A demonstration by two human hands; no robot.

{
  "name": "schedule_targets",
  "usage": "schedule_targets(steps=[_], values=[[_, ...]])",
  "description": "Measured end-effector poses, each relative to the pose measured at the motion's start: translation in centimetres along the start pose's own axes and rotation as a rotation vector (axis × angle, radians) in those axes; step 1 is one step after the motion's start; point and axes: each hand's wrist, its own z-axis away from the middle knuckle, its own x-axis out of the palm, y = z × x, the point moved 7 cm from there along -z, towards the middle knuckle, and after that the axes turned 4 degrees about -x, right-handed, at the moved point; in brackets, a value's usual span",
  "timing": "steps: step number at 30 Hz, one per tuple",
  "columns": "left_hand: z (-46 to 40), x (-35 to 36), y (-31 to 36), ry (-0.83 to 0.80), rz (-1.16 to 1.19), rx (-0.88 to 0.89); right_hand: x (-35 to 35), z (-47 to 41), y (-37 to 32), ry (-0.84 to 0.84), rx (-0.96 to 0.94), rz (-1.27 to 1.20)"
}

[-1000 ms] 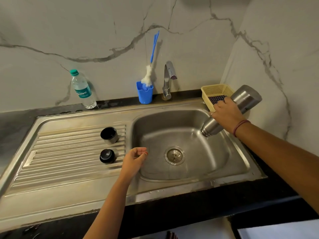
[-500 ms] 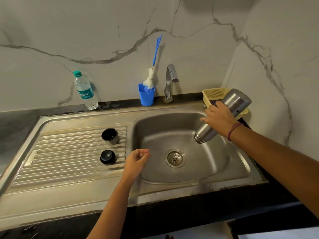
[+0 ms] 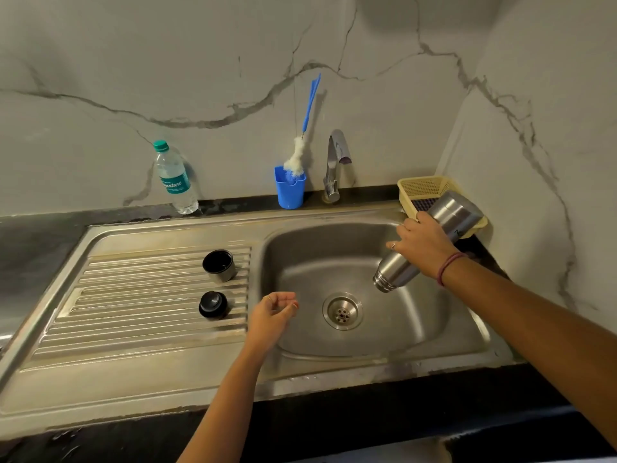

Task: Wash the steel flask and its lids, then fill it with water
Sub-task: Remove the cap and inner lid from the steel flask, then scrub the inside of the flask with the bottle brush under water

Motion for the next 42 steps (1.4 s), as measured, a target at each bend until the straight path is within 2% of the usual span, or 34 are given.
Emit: schedule_targets(steps=[8, 12, 17, 20, 24, 27, 30, 34, 37, 40, 42], values=[[1.5, 1.6, -0.1, -0.081, 0.007, -0.035, -0.6, -0.2, -0.8, 0.062, 0.037, -0.209], [1.7, 2.6, 0.7, -0.158, 0.003, -0.078, -1.8, -0.8, -1.7, 0.090, 0.018, -0.218], [2.2, 4.6, 1.6, -0.331, 0.089, -0.281, -4.9, -1.6, -2.3, 0.142, 0.006, -0.263], [2.3, 6.2, 2.5, -0.426, 0.285, -0.363, -6.4, -2.5, -2.5, 0.126, 0.042, -0.381], [0.6, 5.7, 6.1, -0.319, 0.585, -0.279, -7.1, -3.9, -2.9, 0.084, 0.179, -0.637], [-0.7, 4.7, 8.9, -0.309, 0.677, -0.176, -7.5, -4.6, -3.8, 0.067, 0.245, -0.866], [-2.1, 3.6, 10.1, -0.287, 0.721, -0.156, -8.2, -5.3, -5.1, 0.092, 0.290, -1.073], [-3.7, 1.7, 11.2, -0.155, 0.620, -0.127, -9.7, -6.2, -6.7, 0.138, 0.292, -1.151], [-4.6, 0.2, 12.2, -0.092, 0.527, -0.069, -10.8, -6.7, -6.3, 0.105, 0.184, -1.212], [-5.4, -1.5, 13.6, -0.055, 0.405, 0.075, -12.5, -7.1, -3.7, 0.080, 0.089, -1.150], [-5.7, -2.6, 14.2, -0.015, 0.322, 0.140, -13.7, -7.6, -0.6, 0.106, 0.116, -1.125]])
